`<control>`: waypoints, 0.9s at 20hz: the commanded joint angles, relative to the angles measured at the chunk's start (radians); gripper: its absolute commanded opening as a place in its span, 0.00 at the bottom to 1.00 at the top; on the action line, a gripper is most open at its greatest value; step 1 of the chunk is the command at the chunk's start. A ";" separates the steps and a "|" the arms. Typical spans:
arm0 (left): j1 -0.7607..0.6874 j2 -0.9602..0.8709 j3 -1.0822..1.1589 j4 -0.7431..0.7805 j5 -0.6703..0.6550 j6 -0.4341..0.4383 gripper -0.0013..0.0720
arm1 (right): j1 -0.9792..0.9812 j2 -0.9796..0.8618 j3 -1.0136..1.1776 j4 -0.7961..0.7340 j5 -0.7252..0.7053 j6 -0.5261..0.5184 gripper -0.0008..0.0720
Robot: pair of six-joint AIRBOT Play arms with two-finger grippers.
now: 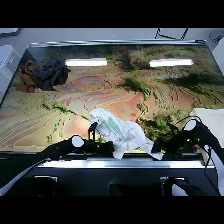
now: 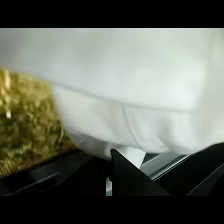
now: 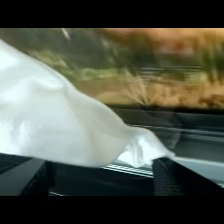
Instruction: Fold the clothes and pants, and hang the long-sleeved shirts on hangers.
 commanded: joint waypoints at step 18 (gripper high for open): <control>0.542 0.687 0.655 0.535 -0.192 0.050 0.04 | 0.001 0.319 1.010 -0.028 -0.347 0.026 0.07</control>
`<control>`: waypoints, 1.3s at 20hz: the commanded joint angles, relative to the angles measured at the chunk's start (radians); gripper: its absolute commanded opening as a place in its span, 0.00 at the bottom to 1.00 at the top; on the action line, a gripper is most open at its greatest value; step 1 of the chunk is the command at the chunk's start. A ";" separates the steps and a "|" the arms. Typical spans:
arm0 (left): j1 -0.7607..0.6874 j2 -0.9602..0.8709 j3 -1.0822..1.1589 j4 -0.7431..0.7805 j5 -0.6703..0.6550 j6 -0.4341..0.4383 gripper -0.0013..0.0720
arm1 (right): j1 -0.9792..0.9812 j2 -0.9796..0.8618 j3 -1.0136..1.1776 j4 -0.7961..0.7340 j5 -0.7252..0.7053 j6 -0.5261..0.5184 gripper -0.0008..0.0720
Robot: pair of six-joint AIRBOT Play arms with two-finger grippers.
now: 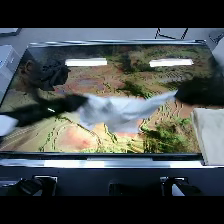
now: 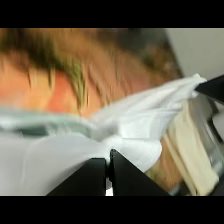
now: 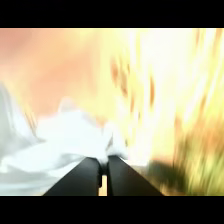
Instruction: Fold the clothes and pants, and hang the long-sleeved shirts on hangers.
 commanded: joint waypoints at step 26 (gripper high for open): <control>0.259 -0.578 0.253 0.128 -0.122 0.023 0.04 | 0.000 -0.437 0.030 0.086 0.007 0.192 0.07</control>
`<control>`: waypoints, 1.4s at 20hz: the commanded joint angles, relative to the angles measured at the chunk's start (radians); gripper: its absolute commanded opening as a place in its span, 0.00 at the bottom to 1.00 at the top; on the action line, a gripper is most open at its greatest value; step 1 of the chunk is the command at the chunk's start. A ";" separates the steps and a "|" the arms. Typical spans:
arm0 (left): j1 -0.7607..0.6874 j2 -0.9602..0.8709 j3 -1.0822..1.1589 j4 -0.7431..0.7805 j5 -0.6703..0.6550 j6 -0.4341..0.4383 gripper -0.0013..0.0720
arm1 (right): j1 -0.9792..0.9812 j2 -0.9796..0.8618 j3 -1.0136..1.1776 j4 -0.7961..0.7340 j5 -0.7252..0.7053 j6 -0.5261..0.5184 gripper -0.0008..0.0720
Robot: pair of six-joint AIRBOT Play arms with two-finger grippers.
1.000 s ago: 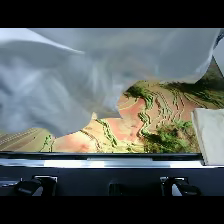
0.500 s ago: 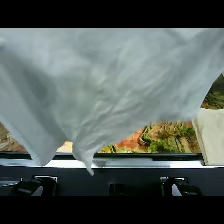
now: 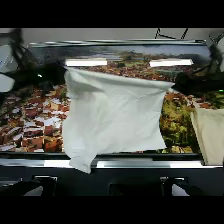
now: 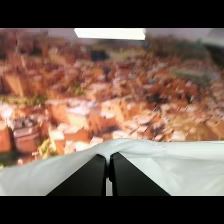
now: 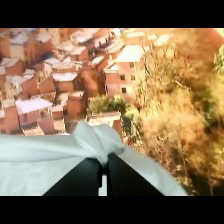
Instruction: Fold the clothes and pants, and hang the long-sleeved shirts on hangers.
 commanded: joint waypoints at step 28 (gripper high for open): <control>0.525 0.032 -0.931 -0.401 -0.365 0.315 0.81 | -0.417 -0.202 0.142 -0.087 0.572 -0.033 0.85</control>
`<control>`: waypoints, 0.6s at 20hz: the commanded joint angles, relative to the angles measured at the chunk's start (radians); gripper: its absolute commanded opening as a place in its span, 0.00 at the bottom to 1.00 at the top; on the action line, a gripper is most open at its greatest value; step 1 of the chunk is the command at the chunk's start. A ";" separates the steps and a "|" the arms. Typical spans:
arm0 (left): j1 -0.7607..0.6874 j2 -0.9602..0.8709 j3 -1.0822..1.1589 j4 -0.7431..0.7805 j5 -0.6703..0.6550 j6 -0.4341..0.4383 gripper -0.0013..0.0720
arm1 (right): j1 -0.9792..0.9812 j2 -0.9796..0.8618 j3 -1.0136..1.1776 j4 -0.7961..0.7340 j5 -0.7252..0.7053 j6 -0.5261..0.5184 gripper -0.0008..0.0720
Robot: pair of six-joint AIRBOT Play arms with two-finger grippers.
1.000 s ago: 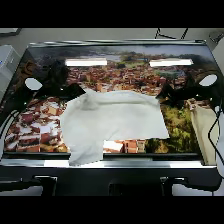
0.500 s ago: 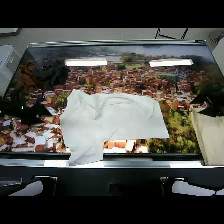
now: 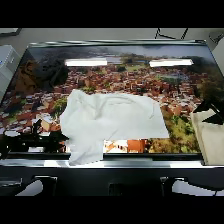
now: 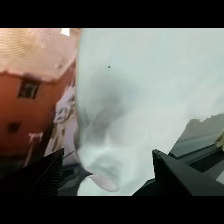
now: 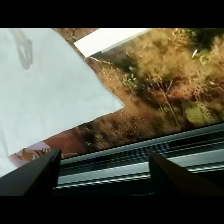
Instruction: Fold the clothes and pants, and hang the long-sleeved shirts on hangers.
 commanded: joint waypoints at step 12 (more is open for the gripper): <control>-0.068 -0.009 -0.011 -0.070 0.111 0.037 0.04 | -0.001 0.003 -0.362 -0.044 -0.162 -0.051 0.80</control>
